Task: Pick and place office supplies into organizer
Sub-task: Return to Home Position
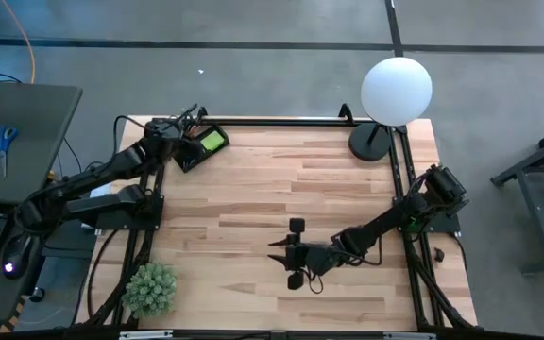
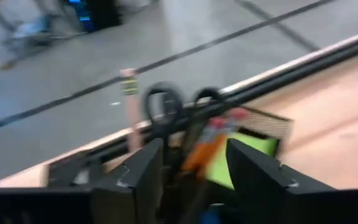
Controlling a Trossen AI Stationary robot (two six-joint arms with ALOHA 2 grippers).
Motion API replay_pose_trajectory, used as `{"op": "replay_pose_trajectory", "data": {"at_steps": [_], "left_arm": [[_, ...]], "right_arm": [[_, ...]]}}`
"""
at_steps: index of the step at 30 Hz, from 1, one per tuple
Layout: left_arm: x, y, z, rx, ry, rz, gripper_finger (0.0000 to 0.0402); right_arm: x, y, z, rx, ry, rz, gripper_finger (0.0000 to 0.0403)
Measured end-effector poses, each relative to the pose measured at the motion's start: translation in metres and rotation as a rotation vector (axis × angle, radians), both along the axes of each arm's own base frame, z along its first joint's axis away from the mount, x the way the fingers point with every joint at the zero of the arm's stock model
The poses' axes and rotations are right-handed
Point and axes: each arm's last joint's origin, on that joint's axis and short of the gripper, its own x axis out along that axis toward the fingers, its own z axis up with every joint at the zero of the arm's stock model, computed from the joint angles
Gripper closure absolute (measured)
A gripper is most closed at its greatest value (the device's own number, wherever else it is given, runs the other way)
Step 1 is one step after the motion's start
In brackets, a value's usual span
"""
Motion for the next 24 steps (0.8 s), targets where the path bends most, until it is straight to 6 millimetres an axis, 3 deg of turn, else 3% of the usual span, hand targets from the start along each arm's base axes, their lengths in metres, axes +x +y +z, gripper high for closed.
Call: {"op": "replay_pose_trajectory", "data": {"at_steps": [7, 14, 20, 24], "left_arm": [[0.016, -0.007, 0.014, -0.016, -0.288, -0.311, 0.0216], [0.053, -0.044, 0.030, 0.009, -0.477, -0.644, 0.0262], [0.066, -0.078, 0.036, 0.069, -0.425, -0.748, 0.0318], [0.057, -0.075, 0.052, 0.127, -0.242, -0.558, 0.0342]], "right_arm": [[0.004, -0.008, 0.002, -0.027, -0.024, -0.061, 0.0275], [0.003, -0.013, 0.019, -0.032, -0.158, -0.243, 0.0275], [-0.002, -0.014, 0.042, 0.021, -0.232, -0.240, 0.0275], [-0.003, -0.013, 0.043, 0.025, -0.229, -0.225, 0.0275]]}}
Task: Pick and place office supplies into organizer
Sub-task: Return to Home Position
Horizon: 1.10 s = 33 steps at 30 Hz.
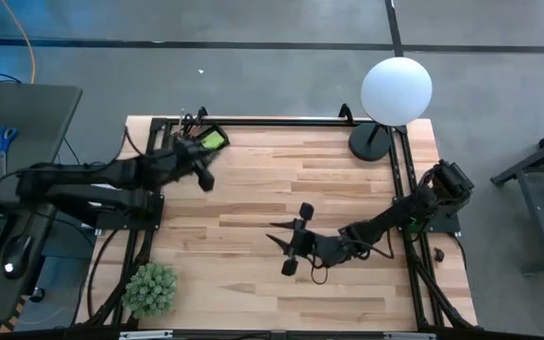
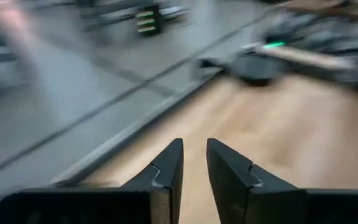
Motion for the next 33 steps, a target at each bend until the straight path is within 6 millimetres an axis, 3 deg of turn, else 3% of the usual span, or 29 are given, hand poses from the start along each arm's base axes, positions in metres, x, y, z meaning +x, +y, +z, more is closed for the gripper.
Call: {"op": "replay_pose_trajectory", "data": {"at_steps": [3, 8, 11, 18, 22, 28, 33], "left_arm": [[-0.011, 0.010, 0.021, 0.025, 0.061, 0.160, 0.0343], [-0.023, 0.031, 0.048, -0.004, 0.056, 0.261, 0.0311], [-0.024, 0.048, 0.040, -0.055, 0.082, 0.310, 0.0284], [-0.024, 0.101, -0.002, -0.263, 0.176, 0.490, 0.0224], [-0.027, 0.125, -0.015, -0.330, 0.179, 0.506, 0.0199], [-0.035, 0.148, -0.032, -0.361, 0.260, 0.543, 0.0187], [-0.036, 0.150, -0.031, -0.354, 0.248, 0.553, 0.0200]], "right_arm": [[-0.001, 0.001, -0.003, 0.008, 0.028, 0.018, 0.0275], [-0.002, -0.001, -0.013, 0.020, 0.112, 0.024, 0.0275], [-0.004, -0.001, -0.018, 0.028, 0.150, 0.021, 0.0275], [-0.004, 0.000, -0.020, 0.032, 0.179, 0.066, 0.0275], [-0.004, -0.001, -0.021, 0.026, 0.195, 0.080, 0.0275], [-0.003, -0.005, -0.022, 0.021, 0.200, 0.071, 0.0275], [-0.003, -0.005, -0.022, 0.021, 0.201, 0.071, 0.0275]]}}
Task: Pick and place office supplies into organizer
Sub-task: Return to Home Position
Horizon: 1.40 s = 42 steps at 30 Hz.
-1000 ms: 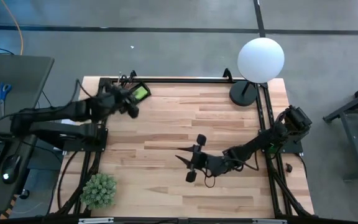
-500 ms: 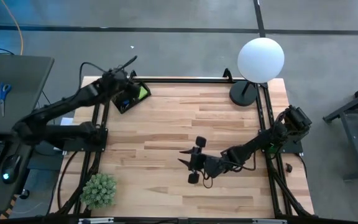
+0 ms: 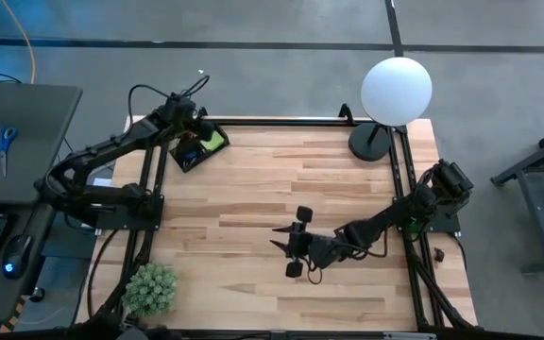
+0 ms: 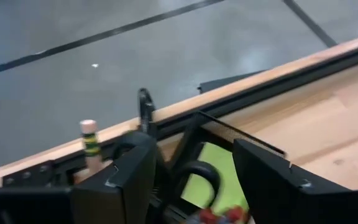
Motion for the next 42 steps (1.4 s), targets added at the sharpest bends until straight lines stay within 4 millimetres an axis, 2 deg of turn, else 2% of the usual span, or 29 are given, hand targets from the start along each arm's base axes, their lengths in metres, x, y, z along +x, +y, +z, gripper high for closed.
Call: {"op": "replay_pose_trajectory", "data": {"at_steps": [11, 18, 28, 42], "left_arm": [[-0.001, 0.000, 0.021, 0.074, -0.039, 0.022, 0.0229], [0.001, 0.007, 0.020, 0.116, -0.033, 0.091, 0.0229], [0.012, 0.016, 0.010, 0.125, 0.081, 0.172, 0.0229], [0.014, 0.031, 0.024, 0.060, 0.129, 0.178, 0.0229]], "right_arm": [[0.000, 0.000, 0.000, 0.018, -0.002, 0.002, 0.0275], [-0.001, 0.000, -0.003, 0.013, 0.027, 0.019, 0.0275], [-0.004, -0.001, -0.010, -0.049, 0.114, 0.036, 0.0275], [0.004, -0.024, -0.012, -0.105, 0.162, 0.014, 0.0275]]}}
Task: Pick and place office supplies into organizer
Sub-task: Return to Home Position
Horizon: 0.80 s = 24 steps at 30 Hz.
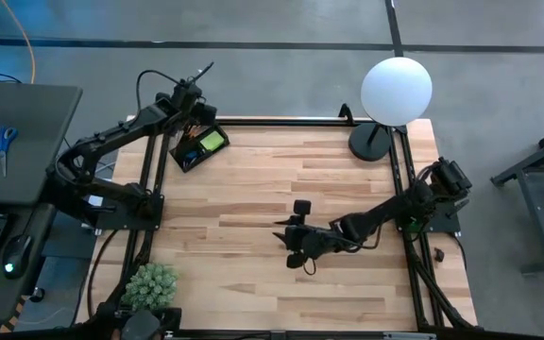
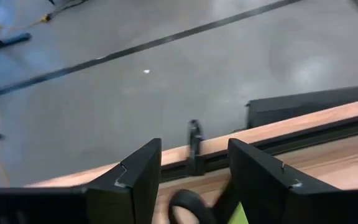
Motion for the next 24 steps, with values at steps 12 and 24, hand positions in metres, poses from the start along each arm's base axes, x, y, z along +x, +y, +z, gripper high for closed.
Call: {"op": "replay_pose_trajectory", "data": {"at_steps": [12, 24], "left_arm": [[0.010, 0.006, -0.024, -0.078, 0.253, 0.028, 0.0229], [0.010, 0.007, -0.026, -0.076, 0.270, 0.046, 0.0229]], "right_arm": [[0.004, -0.009, 0.000, 0.018, 0.007, -0.002, 0.0275], [0.000, -0.002, -0.002, 0.052, 0.015, -0.003, 0.0275]]}}
